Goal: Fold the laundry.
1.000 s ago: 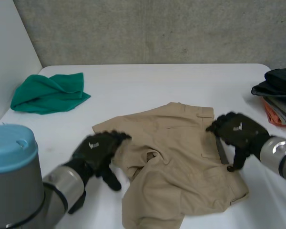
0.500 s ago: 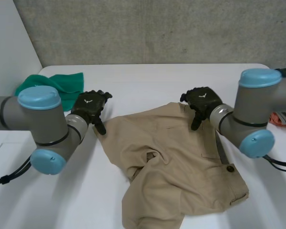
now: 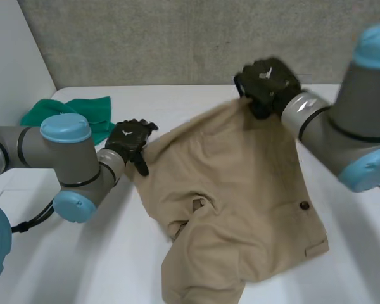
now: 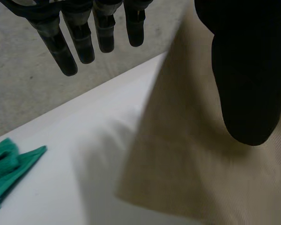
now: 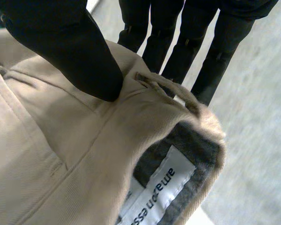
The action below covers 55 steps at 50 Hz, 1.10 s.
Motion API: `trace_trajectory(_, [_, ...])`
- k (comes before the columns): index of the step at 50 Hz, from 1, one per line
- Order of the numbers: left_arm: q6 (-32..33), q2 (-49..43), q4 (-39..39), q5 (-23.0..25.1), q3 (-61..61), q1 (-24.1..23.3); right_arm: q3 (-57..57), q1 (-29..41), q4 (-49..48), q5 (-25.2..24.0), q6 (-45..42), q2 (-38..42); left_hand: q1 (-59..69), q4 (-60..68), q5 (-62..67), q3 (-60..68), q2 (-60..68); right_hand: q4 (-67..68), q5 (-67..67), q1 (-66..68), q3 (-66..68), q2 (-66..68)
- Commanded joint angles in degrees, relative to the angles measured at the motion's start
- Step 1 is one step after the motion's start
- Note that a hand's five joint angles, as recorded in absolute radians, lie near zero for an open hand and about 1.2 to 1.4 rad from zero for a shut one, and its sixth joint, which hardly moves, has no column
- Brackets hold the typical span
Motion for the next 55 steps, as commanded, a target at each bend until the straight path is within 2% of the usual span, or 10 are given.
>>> trace_trajectory(1, [-0.5,-0.46,-1.62,1.28,0.32,-1.54,5.9,-0.77,0.07,-1.72,2.3,-11.87,48.47,48.35,48.38,48.05,47.75,11.59,12.66,16.87,12.11,12.62])
trace_trajectory(2, [-0.41,-0.19,-1.71,0.67,0.15,-2.07,5.98,-0.94,0.16,-1.63,2.39,-12.22,64.07,63.95,63.98,63.65,63.35,11.59,12.66,16.87,12.11,12.62])
trace_trajectory(5, [-0.5,1.82,-1.71,-0.12,-0.56,-2.86,6.07,-1.03,0.86,-1.11,2.22,-13.1,64.22,64.11,64.14,63.8,63.51,11.59,12.66,16.87,12.11,12.62])
trace_trajectory(9, [-1.2,15.84,-1.62,-2.23,-4.58,-2.78,5.02,-1.82,2.97,-1.1,1.69,-13.72,64.22,64.11,64.14,63.8,63.51,11.59,12.66,16.87,12.11,12.62])
trace_trajectory(20, [-3.31,44.25,-0.92,-1.97,-6.72,-3.13,-2.01,-4.2,9.21,-1.02,-0.16,-22.06,64.22,64.11,64.14,63.8,63.51,11.59,12.66,16.87,12.11,12.62])
trace_trajectory(35, [-4.37,63.08,-1.27,-1.53,-1.54,-3.13,-10.09,-5.51,17.91,-0.75,0.19,-38.5,64.22,64.11,64.14,63.8,63.51,11.59,12.66,16.87,12.11,12.62])
trace_trajectory(40, [-4.28,62.57,-1.44,-1.44,0.67,-2.86,-13.7,-5.43,20.37,-0.75,0.9,-38.68,64.22,64.11,64.14,63.8,63.51,11.59,12.66,16.87,12.11,12.62])
trace_trajectory(45, [-4.28,55.3,-1.09,-1.18,1.11,-1.73,-14.23,-5.69,21.08,-0.84,2.74,-35.7,64.22,64.11,64.14,63.8,63.51,11.59,12.66,16.87,12.11,12.62])
trace_trajectory(50, [-4.19,46.06,-0.74,-1.0,1.46,2.49,-14.32,-5.6,21.08,-0.75,5.73,-24.28,64.22,64.11,64.14,63.8,63.51,11.59,12.66,16.87,12.11,12.62])
trace_trajectory(55, [-4.19,32.98,5.92,-0.92,3.3,5.66,-15.63,-5.25,19.94,0.38,7.84,-14.35,64.22,64.11,64.14,63.8,63.51,11.59,12.66,16.87,12.11,12.62])
